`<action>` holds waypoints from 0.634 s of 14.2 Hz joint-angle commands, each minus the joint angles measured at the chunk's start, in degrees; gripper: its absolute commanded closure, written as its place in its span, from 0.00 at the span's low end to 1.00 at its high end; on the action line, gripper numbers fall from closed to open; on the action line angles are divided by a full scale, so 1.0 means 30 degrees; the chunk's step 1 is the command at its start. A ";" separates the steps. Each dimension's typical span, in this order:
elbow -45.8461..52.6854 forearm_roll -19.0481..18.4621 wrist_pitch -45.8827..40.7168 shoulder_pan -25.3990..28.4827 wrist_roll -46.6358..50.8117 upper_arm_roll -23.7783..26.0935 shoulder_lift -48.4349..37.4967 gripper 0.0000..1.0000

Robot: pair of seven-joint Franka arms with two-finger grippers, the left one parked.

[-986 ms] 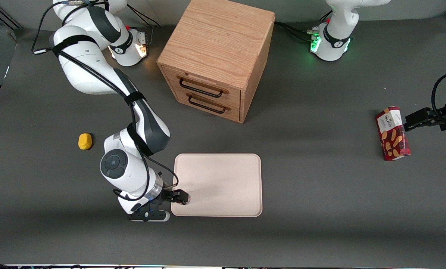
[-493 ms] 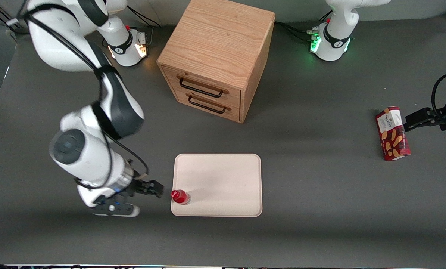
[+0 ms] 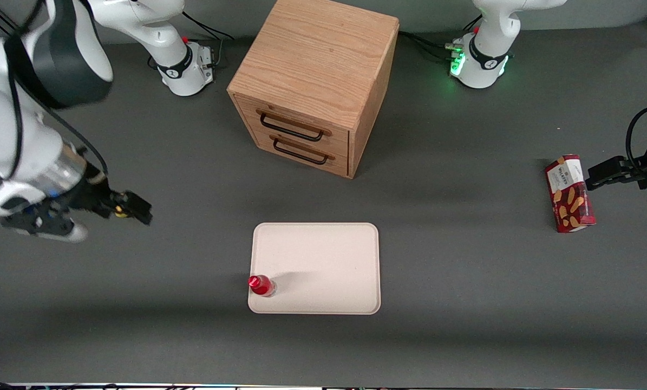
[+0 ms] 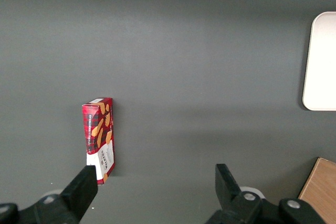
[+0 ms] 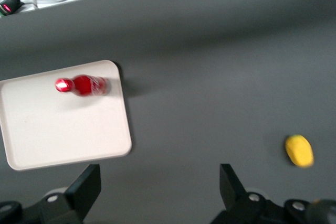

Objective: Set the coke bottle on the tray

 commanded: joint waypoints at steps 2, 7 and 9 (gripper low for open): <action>-0.4574 0.0301 -0.1079 0.0164 -0.2051 -0.1386 -0.4491 0.00; -0.3666 0.0299 -0.2553 0.0135 -0.4546 -0.2764 -0.4230 0.00; -0.2996 0.0388 -0.2612 0.0135 -0.4517 -0.2795 -0.3909 0.00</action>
